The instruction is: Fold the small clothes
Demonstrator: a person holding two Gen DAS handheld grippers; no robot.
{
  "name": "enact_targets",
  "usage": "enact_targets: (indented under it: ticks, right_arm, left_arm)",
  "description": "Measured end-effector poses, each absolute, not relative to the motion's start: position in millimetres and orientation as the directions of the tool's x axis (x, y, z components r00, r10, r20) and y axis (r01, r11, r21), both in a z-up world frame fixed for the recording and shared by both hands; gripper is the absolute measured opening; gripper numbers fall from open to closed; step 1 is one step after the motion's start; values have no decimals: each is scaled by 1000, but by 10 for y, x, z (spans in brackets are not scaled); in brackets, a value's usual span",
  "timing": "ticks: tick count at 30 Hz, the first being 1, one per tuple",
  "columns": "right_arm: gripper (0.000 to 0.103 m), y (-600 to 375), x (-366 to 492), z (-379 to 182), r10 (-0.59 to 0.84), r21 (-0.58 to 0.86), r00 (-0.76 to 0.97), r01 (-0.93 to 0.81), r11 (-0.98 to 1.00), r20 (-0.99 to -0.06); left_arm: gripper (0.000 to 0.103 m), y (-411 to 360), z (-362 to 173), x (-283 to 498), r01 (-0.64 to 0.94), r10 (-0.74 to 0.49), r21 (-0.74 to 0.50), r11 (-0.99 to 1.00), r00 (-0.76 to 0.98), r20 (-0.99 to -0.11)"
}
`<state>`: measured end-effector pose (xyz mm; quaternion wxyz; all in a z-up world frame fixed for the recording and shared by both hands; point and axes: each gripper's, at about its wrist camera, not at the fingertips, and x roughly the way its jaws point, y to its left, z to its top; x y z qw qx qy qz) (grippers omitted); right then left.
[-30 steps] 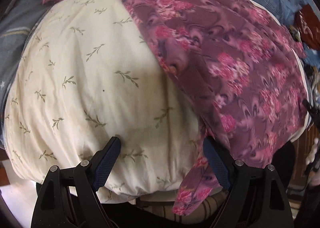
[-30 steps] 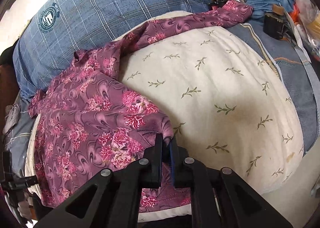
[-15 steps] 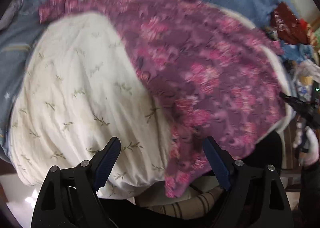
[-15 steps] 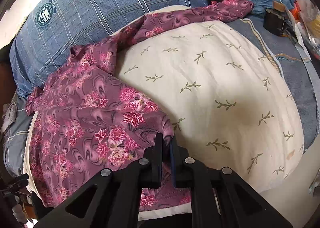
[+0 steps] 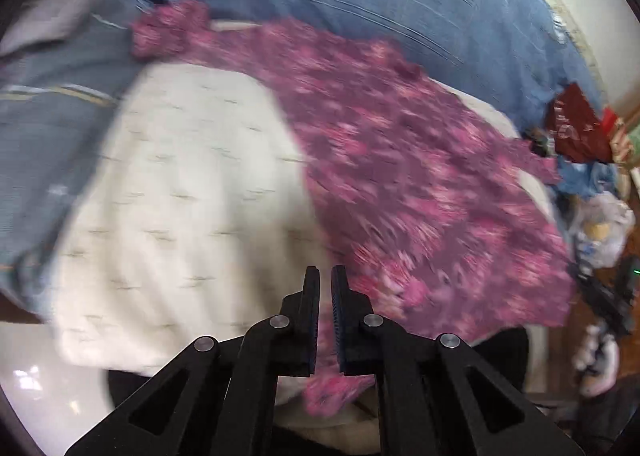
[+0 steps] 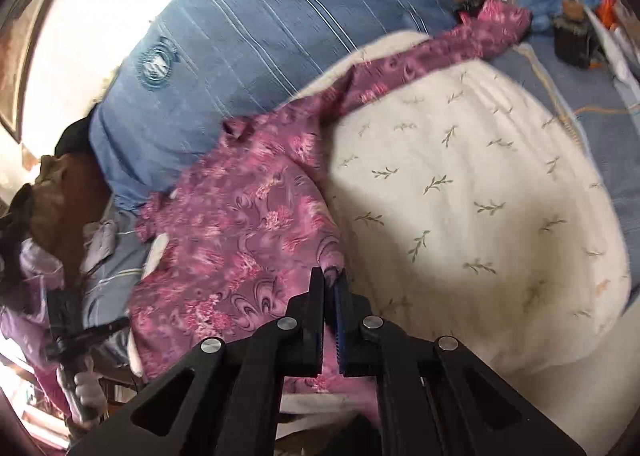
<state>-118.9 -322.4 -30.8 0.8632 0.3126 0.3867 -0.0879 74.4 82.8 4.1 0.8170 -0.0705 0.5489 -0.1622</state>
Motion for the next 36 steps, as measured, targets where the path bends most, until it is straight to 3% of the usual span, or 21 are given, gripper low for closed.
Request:
enact_targets:
  ticks: [6,9,10,11,12,13,14,16,20,26,28,32,36]
  right_arm:
    - [5,-3130,-1101,-909,69,310,439,506,805,-896]
    - [10,-3133,-938,-674,0,258,461,496,829,-887]
    - [12,-3178,-837,-476,-35,261,519,485,835,-854]
    - [20,-3198,-796,-388,-41,274,549,479,834,-835]
    - [37,-3256,-660,-258,-36,313,600,466,828,-799]
    - [47,-3289,-550,-209,-24,342,629,454,823,-777]
    - [57,-3303,-437,-201,-19,355,641,449,820,-767]
    - [57,-3349,-135,-288,8,360,627,437,824,-779]
    - [56,-3489,366,-405,-20,341,617,460,820,-786]
    - [57,-4004,896,-4,-70,446,726,493,747,-685]
    - [65,-4136,1292,32,-34,405,687,466,786,-726]
    - [65,-4307,2161,-260,-80,199,514,464,863,-854]
    - [66,-4412,2591,-608,-146,55,416,435,899,-898]
  left_arm:
    - [6,918,-650,702,99,-190,-174,980,187,-964]
    - [10,803,-501,760,153,-223,-191,970,228,-948]
    - [22,754,-462,820,174,-230,-190,966,248,-941]
    - [34,677,-380,898,199,-242,-190,961,278,-930]
    - [58,640,-367,975,200,-244,-189,961,297,-923]
    - [65,609,-349,1024,181,-239,-189,965,312,-920]
    - [65,624,-329,1056,166,-256,-212,963,317,-913]
    - [64,548,-438,1119,169,-283,-244,955,277,-918]
    - [64,463,-505,1366,167,-213,-172,971,267,-940]
    - [65,448,-379,1879,147,-234,-197,969,306,-923]
    - [65,436,-308,2014,143,-229,-192,971,322,-919]
    - [65,261,-427,2308,142,-261,-227,963,304,-916]
    - [65,100,-651,2487,162,-264,-226,961,281,-923]
